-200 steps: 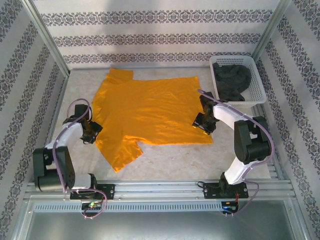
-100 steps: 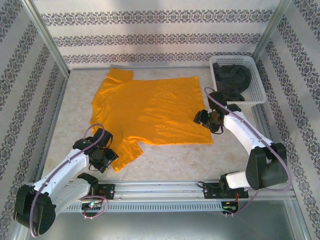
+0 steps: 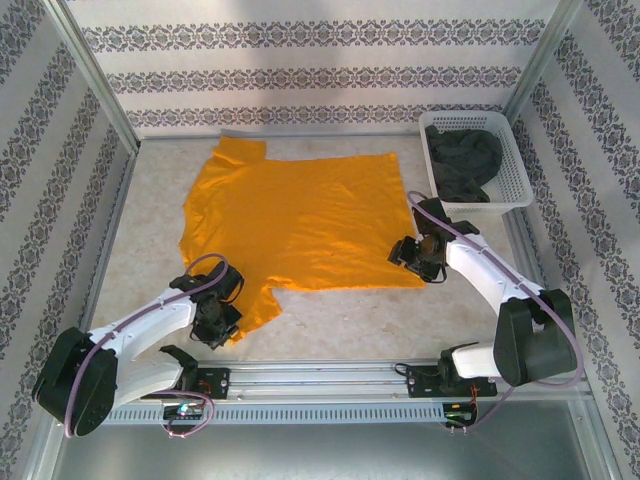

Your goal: Fold and stack the t-shirts

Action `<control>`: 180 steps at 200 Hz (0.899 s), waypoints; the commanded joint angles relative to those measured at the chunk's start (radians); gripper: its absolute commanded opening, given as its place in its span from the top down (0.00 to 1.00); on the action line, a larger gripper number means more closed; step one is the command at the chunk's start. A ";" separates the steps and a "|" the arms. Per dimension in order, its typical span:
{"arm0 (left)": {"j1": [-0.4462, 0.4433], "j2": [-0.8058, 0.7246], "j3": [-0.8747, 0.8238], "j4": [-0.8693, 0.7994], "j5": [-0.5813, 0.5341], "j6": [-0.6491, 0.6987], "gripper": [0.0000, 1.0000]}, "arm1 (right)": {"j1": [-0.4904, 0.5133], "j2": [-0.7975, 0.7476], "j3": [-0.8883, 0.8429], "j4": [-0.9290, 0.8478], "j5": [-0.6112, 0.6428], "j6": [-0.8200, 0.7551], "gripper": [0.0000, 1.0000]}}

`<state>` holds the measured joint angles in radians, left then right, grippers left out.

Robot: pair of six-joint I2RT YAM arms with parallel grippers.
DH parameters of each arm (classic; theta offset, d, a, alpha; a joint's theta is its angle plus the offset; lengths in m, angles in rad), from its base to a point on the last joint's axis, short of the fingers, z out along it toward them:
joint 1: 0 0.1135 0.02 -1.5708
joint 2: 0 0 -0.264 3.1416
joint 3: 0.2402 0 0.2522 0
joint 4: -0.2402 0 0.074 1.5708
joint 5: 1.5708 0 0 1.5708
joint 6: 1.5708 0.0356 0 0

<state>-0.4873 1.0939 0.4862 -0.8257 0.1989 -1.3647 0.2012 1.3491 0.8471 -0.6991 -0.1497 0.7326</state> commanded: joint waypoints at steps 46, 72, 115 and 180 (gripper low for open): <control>-0.033 -0.318 -0.040 -0.152 -0.043 -0.061 1.00 | -0.161 -0.073 -0.177 0.106 0.032 0.191 0.51; -0.033 -0.399 -0.072 -0.186 -0.019 -0.085 1.00 | -0.162 -0.012 -0.183 0.123 0.009 0.199 0.60; -0.031 -0.397 -0.045 -0.211 -0.032 -0.062 1.00 | -0.171 0.064 -0.199 0.172 -0.001 0.214 0.68; -0.033 -0.405 -0.014 -0.267 -0.029 -0.060 1.00 | -0.172 0.070 -0.152 0.077 0.038 0.177 1.00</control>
<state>-0.5053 0.6956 0.4343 -1.0042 0.1783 -1.4223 0.0284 1.4170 0.6857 -0.5850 -0.1356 0.9230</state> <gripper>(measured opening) 0.050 0.056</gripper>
